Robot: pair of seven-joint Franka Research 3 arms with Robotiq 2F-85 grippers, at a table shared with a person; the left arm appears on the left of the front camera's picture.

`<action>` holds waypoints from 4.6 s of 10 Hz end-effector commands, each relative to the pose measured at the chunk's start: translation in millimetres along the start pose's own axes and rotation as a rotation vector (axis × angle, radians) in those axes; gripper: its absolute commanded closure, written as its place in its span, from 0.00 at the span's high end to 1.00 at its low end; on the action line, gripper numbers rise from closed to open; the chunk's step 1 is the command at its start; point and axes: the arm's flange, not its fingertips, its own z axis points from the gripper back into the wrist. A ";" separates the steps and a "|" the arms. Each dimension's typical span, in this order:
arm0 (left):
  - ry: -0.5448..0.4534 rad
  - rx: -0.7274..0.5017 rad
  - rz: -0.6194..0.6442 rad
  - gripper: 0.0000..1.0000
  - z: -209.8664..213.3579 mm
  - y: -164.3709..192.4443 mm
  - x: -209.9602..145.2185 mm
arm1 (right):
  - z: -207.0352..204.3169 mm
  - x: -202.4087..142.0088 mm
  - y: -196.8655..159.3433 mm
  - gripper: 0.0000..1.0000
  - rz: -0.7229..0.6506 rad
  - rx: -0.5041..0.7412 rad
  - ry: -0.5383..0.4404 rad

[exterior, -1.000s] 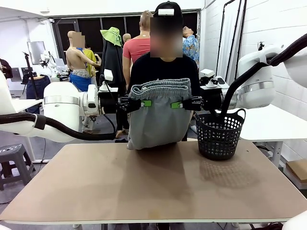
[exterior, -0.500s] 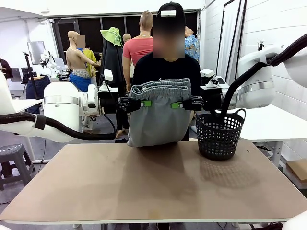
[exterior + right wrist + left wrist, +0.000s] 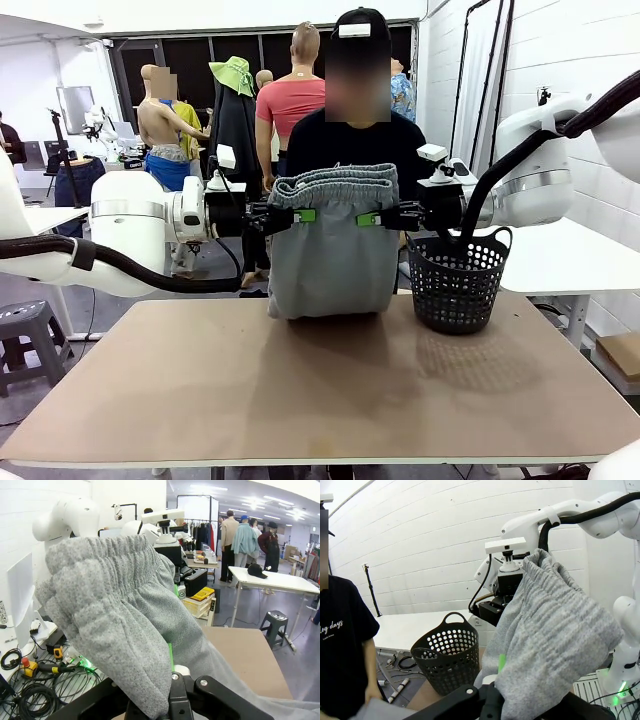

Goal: Fold the training pants.
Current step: Release the ends of the Training pants and then grab the overlapped ends.

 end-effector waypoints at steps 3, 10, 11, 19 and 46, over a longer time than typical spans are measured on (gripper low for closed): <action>-0.018 0.002 0.009 0.00 0.4 -2.3 3.7 | -1.3 2.9 1.7 0.00 0.002 -0.008 -0.024; -0.018 0.002 0.009 0.00 0.4 -2.3 3.7 | -1.3 2.9 1.7 0.00 0.002 -0.008 -0.024; -0.018 0.002 0.009 0.00 0.4 -2.3 3.7 | -1.3 2.9 1.7 0.00 0.002 -0.008 -0.024; -0.018 0.002 0.009 0.00 0.4 -2.3 3.7 | -1.3 2.9 1.7 0.00 0.002 -0.008 -0.024; -0.018 0.002 0.009 0.00 0.4 -2.3 3.7 | -1.3 2.9 1.7 0.00 0.002 -0.008 -0.024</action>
